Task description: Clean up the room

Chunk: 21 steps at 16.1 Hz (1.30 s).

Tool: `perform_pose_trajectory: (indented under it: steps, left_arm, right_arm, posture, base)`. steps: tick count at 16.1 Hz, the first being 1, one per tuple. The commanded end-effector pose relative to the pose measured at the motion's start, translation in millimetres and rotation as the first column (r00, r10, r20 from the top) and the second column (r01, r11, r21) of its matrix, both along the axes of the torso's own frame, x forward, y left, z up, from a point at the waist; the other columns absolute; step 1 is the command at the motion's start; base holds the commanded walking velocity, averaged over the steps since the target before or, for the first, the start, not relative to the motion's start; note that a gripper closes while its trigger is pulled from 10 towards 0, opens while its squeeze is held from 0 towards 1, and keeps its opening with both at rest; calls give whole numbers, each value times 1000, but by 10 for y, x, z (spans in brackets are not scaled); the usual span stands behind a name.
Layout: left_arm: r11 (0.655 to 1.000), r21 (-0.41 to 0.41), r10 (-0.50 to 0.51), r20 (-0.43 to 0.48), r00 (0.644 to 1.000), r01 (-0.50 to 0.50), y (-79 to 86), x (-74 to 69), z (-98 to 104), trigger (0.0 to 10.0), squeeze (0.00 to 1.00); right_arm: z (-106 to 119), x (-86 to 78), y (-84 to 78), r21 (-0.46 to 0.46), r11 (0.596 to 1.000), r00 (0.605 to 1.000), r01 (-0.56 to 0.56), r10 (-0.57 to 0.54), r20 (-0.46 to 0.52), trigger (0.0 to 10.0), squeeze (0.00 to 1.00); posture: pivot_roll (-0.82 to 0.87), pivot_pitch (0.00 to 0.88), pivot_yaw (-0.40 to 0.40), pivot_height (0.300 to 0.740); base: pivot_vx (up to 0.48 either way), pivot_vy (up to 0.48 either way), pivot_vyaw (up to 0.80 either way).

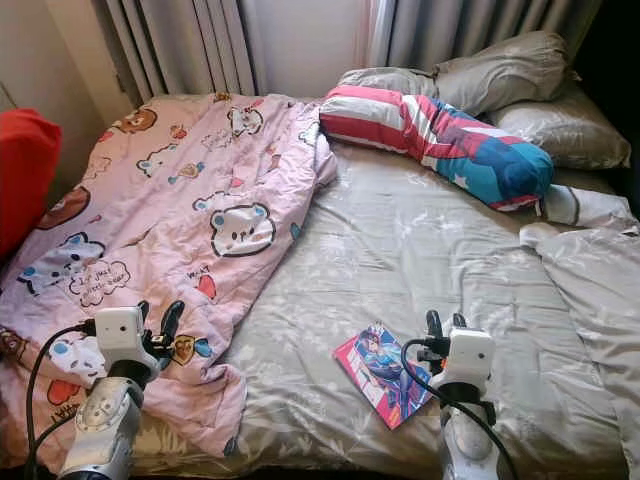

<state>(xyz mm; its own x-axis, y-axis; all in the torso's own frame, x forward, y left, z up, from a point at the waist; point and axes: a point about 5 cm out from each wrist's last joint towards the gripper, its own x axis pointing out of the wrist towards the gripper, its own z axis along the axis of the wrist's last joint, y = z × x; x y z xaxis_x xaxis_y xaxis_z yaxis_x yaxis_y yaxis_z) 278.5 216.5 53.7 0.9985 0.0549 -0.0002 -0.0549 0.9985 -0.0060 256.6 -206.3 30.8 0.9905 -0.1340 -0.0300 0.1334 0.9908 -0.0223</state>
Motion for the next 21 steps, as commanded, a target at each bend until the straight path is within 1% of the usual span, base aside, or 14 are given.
perform_pose_trajectory:
  steps: [1, 2, 3, 4, 6, 7, 9, 12, 14, 17, 19, 21]
  left_arm:
    - [1000, -10, 0, -13, 1000, 0, -2, -26, -13, 10000, 0]
    - [1000, -13, -4, -16, 1000, 4, -11, -31, -14, 10000, 0]
    - [1000, -14, -14, -19, 1000, 14, -33, -30, -18, 10000, 0]
    - [1000, -15, -19, -21, 1000, 19, -48, -19, -18, 10000, 0]
    - [999, -19, -26, -25, 999, 25, -73, -6, -16, 10000, 0]
    - [999, -19, -29, -26, 999, 29, -82, -5, -14, 10000, 0]
    - [999, -25, -30, -26, 999, 30, -88, -10, -12, 10000, 0]
    - [999, -25, -28, -28, 999, 27, -71, -9, -10, 10000, 0]
    - [999, -44, -15, -21, 1000, 14, -68, -4, 3, 10000, 0]
    - [999, -39, -24, -29, 999, 23, -79, -12, -2, 10000, 0]
    - [999, -39, -28, -32, 999, 27, -79, -19, -10, 10000, 0]
    - [999, -39, -30, -34, 999, 28, -81, -23, -14, 10000, 0]
  right_arm:
    - [7, -10, 7, -5, 1000, 1000, 3, -3, -8, 10000, 0]
    - [-3, -12, 14, -5, 1000, 1000, 8, -8, -17, 10000, 0]
    - [-9, -22, 24, 13, 1000, 1000, 20, -19, -9, 10000, 0]
    - [-4, -30, 24, 31, 999, 1000, 29, -29, 3, 10000, 1000]
    - [-4, -28, 17, 24, 999, 999, 35, -35, -4, 10000, 1000]
    - [-6, -26, 12, 20, 999, 999, 38, -38, -11, 10000, 0]
    - [6, -16, -6, 31, 998, 999, 48, -48, -8, 10000, 0]
    - [7, 5, 17, 29, 999, 999, 42, -42, -12, 10000, 0]
    - [7, 7, 15, 20, 999, 999, 39, -39, -18, 10000, 0]
    - [-26, 7, 0, 5, 999, 997, 53, -52, -50, 10000, 0]
    - [-52, 1, 13, 5, 999, 997, 53, -52, -65, 10000, 0]
    - [-57, -3, 17, 6, 999, 996, 52, -52, -68, 10000, 0]
  posture:
    - [-46, 102, 7, 740]
    - [-50, 106, 11, 740]
    - [-55, 106, 13, 740]
    - [-56, 106, 13, 740]
    - [-58, 107, 15, 740]
    - [-59, 106, 15, 740]
    - [-57, 105, 15, 740]
    - [-56, 107, 11, 740]
    - [-55, 112, 10, 740]
    - [-56, 117, 14, 740]
    - [-59, 121, 16, 715]
    - [-57, 122, 16, 700]
  base:
    - [0, 0, 0]
    - [0, 0, 0]
    - [0, 0, 0]
    - [0, 0, 0]
    - [0, 0, 0]
    - [0, 0, 0]
    - [0, 0, 0]
    - [0, 0, 0]
    - [0, 0, 0]
    - [0, 0, 0]
    - [0, 0, 0]
    - [0, 0, 0]
